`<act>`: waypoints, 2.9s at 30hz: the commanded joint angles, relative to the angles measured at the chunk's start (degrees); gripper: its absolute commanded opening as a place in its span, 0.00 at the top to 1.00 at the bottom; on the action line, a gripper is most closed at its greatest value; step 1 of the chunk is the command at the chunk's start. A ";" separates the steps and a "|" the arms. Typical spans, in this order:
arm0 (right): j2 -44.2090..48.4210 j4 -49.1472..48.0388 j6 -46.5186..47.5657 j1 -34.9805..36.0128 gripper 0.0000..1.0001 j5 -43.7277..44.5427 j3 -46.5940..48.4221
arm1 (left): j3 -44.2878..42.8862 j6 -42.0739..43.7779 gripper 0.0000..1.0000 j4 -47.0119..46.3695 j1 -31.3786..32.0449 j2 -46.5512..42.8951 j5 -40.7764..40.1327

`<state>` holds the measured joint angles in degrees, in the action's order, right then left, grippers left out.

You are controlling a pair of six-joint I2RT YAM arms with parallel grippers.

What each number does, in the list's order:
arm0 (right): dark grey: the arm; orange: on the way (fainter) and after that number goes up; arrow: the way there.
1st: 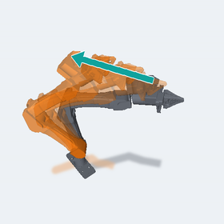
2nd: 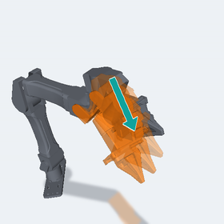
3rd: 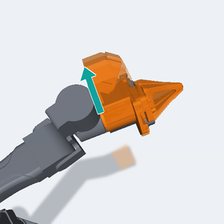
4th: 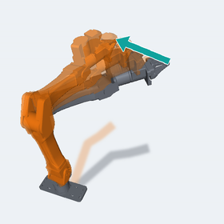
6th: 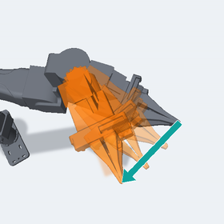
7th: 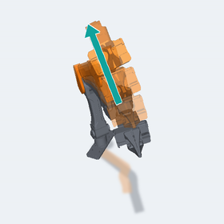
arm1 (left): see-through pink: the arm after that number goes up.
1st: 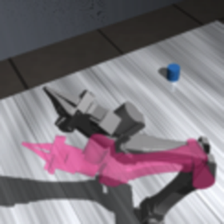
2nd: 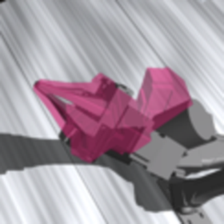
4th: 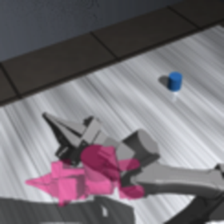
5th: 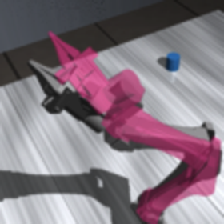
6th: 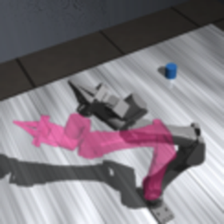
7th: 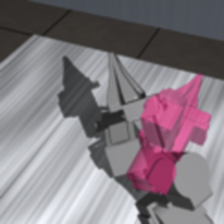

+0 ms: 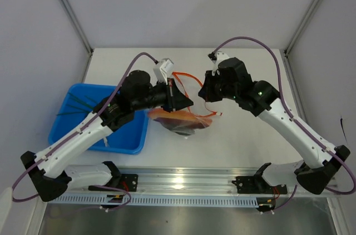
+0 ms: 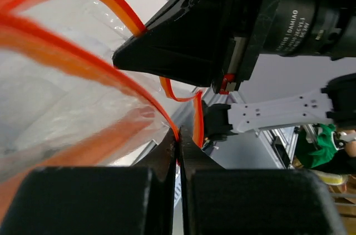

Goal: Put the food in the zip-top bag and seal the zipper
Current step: Adjust the zipper food storage bag at the center of the board, then pick up the fake vegetable from the bin.

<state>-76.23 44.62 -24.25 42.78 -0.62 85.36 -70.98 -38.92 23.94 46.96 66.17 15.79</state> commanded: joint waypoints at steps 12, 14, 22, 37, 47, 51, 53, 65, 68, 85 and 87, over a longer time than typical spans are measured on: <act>0.55 -3.23 1.75 -1.91 1.00 -0.26 -6.19 | 11.84 -2.57 1.00 -2.76 -5.83 5.73 4.77; 0.99 -1.12 2.71 -1.83 1.00 2.36 -3.81 | 9.12 -1.61 1.00 -1.54 -5.83 4.68 4.51; 4.59 0.47 0.79 -1.39 1.00 1.33 -1.77 | 1.45 0.60 0.99 1.98 -5.91 4.05 2.05; 0.21 -7.44 0.52 1.69 1.00 1.33 -8.37 | 10.61 4.73 0.01 10.63 -9.51 -22.22 -19.88; -6.48 -8.85 3.51 0.02 1.00 -4.91 -6.61 | 11.30 3.50 0.00 25.89 -32.71 -14.94 -27.30; -7.53 -8.94 4.04 -1.21 1.00 -7.37 -7.14 | 15.42 5.69 0.01 22.57 -40.88 -12.39 -25.91; -8.58 -8.59 4.12 -1.48 1.00 -8.86 -7.23 | 18.15 6.83 0.00 21.59 -46.32 -10.63 -23.02; -12.71 -12.36 2.89 -2.70 1.00 -14.23 -9.34 | 23.78 13.43 0.01 17.63 -63.22 -0.61 -16.76; -13.42 -13.85 2.72 -3.41 1.00 -16.69 -9.78 | 22.91 13.69 0.00 17.72 -64.27 1.15 -18.60; -15.18 -15.97 3.24 -13.60 1.00 -21.88 -11.10 | 19.75 14.83 0.36 10.86 -69.20 18.79 -14.74; -15.36 -15.97 3.25 -14.04 1.00 -21.96 -11.18 | 17.90 14.40 0.41 11.12 -69.20 20.57 -15.09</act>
<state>-90.98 30.79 -21.34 29.32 -21.50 74.30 -49.34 -24.95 36.47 -21.74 84.58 0.71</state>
